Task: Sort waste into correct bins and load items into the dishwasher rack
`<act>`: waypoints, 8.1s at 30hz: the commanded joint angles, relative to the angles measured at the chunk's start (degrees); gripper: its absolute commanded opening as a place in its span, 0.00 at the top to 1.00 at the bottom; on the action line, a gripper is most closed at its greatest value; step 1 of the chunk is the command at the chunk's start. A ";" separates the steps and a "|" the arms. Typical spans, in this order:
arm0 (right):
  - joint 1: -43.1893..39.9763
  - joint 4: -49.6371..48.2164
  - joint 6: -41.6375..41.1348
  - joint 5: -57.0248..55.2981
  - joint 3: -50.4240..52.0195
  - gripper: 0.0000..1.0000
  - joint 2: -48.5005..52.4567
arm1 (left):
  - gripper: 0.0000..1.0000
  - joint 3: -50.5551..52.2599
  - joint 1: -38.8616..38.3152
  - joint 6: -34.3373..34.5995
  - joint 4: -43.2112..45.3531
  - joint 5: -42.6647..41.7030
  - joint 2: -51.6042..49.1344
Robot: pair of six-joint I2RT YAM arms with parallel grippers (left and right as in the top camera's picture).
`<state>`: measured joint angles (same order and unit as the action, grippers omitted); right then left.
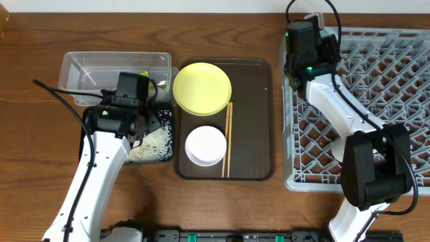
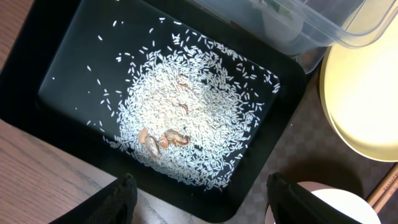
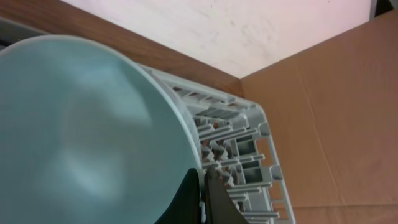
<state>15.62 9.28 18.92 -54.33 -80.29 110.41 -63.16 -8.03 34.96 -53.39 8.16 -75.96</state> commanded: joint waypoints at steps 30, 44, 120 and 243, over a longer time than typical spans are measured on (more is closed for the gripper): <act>-0.24 -11.56 11.21 -8.66 0.11 0.99 4.79 | 0.30 -0.72 0.24 0.92 -0.13 1.36 0.37; 4.24 11.56 -15.41 0.17 0.11 0.99 1.77 | 0.30 -0.72 0.26 0.92 -0.13 1.36 0.37; 2.84 21.51 -18.93 22.80 -0.70 0.99 -18.91 | 0.25 -0.72 10.12 -1.66 -3.30 2.82 0.37; 22.51 38.38 -49.81 53.96 -0.48 0.61 7.06 | 0.21 -0.72 10.10 -1.66 -2.95 2.80 0.37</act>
<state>37.45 47.55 -28.73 0.19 -80.64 116.92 -63.16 1.83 34.02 -56.29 10.68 -75.96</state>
